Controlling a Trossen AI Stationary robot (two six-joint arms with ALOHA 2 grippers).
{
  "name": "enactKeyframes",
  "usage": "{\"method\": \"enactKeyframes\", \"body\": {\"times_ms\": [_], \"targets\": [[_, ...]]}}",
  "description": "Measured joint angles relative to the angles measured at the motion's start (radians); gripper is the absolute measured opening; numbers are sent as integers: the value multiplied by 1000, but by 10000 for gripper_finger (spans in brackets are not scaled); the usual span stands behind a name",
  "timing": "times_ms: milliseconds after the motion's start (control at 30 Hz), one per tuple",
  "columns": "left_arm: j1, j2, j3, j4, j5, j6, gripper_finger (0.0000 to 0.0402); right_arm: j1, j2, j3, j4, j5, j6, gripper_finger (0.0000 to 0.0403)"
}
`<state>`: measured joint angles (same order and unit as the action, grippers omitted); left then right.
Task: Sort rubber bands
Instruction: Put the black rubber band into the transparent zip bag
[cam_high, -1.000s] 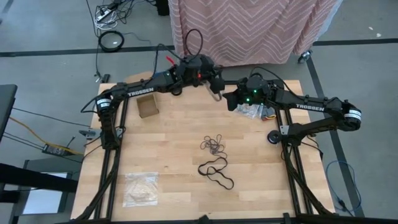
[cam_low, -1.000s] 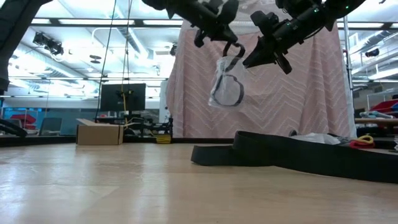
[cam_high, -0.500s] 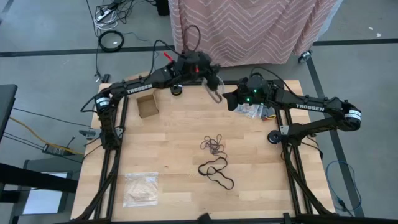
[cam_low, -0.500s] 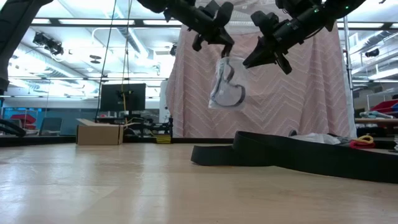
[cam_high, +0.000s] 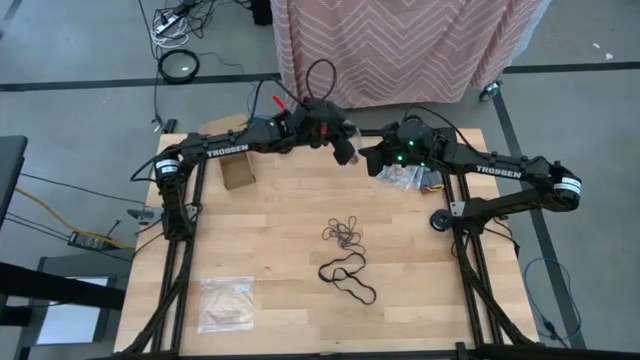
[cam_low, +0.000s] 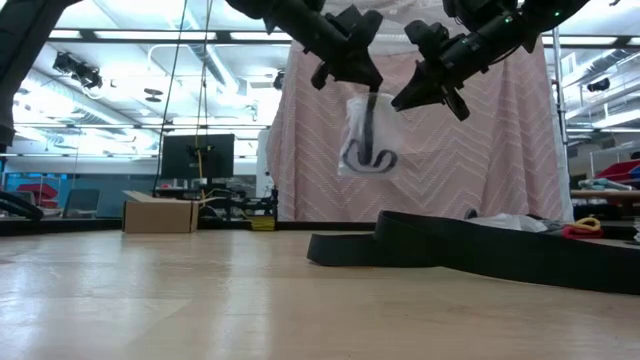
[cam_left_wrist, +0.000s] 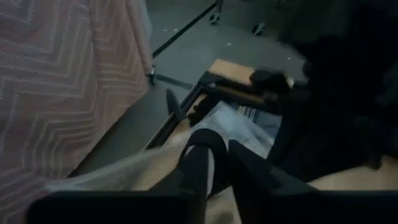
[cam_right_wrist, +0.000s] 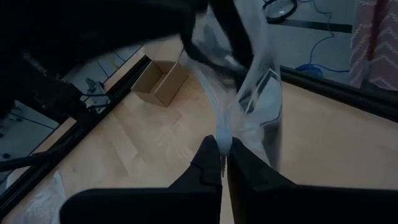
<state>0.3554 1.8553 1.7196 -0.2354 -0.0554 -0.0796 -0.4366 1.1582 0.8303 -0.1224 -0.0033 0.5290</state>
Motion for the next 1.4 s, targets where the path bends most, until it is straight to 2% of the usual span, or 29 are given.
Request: {"method": "enactKeyframes", "body": {"times_ms": [167,300,467,533,633,733,833,900,967,1067,1233,1400], "targets": [[5,-2,6,-16,128,-25,148,0,0,0,-5,-44,-28,0],[14,-23,6,-54,179,-55,171,-2,-8,0,-16,-66,-36,0],[25,-35,7,-155,90,-58,171,-6,-19,0,-12,-64,-36,0],[34,-44,6,-179,98,-56,168,-9,-26,0,-21,-77,-44,0],[47,-84,7,-227,214,-1,167,-27,-42,0,-70,-182,-118,0],[45,-120,9,-376,352,93,166,-54,-59,0,-226,-346,-226,0],[23,-123,5,-584,416,190,163,-58,-71,0,-420,-476,-384,0],[-1,-122,-19,-662,431,228,161,-49,-74,0,-519,-520,-450,0],[-33,-123,-71,-660,435,233,161,-43,-74,0,-598,-499,-475,0],[-98,-120,-182,-601,449,227,161,-37,-74,0,-627,-377,-449,0],[-227,-120,-410,-296,460,146,161,-47,-78,0,-525,-210,-347,0],[-341,-119,-584,-18,427,11,161,-79,-78,0,-374,-122,-266,0]]}}
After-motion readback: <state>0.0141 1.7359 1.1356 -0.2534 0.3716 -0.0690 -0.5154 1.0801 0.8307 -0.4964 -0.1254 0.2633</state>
